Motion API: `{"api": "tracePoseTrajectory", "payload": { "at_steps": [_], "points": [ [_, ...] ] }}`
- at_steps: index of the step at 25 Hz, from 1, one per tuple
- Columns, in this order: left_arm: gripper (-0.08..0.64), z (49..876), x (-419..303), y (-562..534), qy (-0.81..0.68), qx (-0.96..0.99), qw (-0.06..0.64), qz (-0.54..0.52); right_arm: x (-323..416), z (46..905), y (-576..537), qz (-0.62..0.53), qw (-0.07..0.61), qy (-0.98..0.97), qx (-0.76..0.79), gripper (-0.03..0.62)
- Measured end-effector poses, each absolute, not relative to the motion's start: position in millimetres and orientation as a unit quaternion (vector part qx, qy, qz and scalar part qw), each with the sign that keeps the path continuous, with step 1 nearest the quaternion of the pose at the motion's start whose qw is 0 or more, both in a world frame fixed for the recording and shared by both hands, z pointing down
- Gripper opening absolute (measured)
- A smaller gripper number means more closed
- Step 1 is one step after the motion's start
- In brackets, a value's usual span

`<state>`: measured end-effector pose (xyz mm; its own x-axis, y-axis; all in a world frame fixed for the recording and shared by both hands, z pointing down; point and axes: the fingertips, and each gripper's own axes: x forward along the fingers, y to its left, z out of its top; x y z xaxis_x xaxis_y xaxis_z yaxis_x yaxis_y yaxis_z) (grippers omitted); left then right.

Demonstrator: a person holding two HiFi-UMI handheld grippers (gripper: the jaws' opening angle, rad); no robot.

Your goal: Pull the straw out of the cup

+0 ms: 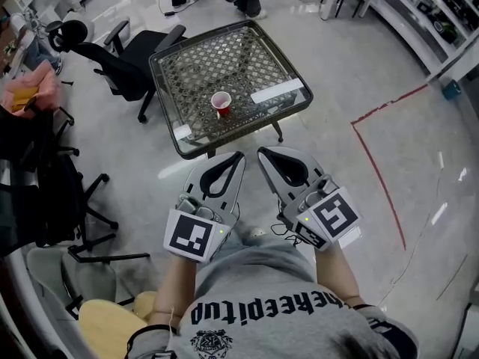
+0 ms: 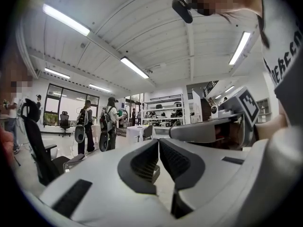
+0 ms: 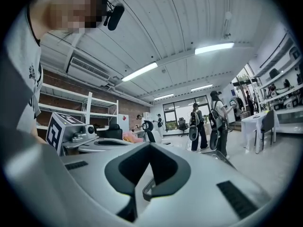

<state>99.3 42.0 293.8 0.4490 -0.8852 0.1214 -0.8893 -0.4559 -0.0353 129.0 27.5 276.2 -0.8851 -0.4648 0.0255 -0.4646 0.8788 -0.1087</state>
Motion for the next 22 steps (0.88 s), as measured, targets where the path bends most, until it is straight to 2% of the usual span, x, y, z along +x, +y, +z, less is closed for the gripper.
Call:
{"api": "tracePoseTrajectory", "payload": {
  "at_steps": [22],
  "points": [
    [0.045, 308, 10, -59, -0.441, 0.892, 0.043, 0.089, 42, 288, -73, -0.086, -0.013, 0.940, -0.331, 0.011]
  ]
}}
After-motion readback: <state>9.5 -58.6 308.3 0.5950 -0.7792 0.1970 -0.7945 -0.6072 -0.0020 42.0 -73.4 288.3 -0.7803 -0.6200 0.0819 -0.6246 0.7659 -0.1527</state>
